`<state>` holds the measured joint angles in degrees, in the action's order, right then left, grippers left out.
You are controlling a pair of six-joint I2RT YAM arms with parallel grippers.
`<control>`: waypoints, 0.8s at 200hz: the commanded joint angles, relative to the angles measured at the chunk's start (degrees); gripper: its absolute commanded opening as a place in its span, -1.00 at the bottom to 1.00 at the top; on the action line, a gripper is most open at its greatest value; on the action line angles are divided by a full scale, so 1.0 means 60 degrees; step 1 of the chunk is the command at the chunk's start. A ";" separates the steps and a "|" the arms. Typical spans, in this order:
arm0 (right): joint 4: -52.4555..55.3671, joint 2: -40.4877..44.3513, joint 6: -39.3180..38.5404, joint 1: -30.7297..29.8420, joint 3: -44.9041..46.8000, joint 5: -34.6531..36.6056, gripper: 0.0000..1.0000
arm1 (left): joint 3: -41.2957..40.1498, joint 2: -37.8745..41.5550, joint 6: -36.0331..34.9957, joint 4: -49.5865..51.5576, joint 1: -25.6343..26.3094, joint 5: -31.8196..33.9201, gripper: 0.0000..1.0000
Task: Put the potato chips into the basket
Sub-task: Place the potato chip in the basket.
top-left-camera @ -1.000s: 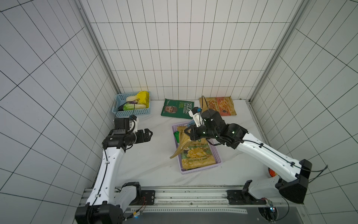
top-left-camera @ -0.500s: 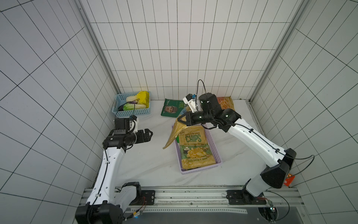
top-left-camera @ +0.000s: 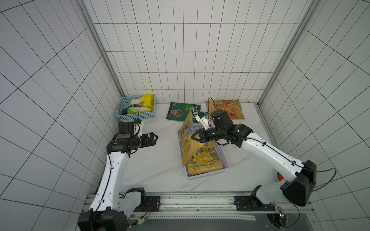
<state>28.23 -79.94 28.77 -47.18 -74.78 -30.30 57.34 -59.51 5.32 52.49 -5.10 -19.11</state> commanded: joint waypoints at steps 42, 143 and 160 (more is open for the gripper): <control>-0.0267 0.1524 0.0185 0.0624 0.2752 0.0079 -0.81 | -0.0050 0.0147 -0.0023 -0.0185 -0.0028 -0.0025 0.95; 0.1159 0.2476 -0.0250 0.1038 0.4338 0.2427 0.05 | -0.0123 0.0076 -0.0023 -0.0261 -0.0028 -0.0109 0.96; 0.2082 0.2988 -0.0563 0.1217 0.3805 0.3234 0.35 | -0.0133 0.0088 -0.0052 -0.0267 -0.0028 -0.0230 0.95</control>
<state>32.16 -66.63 28.23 -41.36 -48.58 -20.18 57.08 -59.51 5.34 52.23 -5.08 -19.22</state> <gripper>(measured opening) 0.607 0.978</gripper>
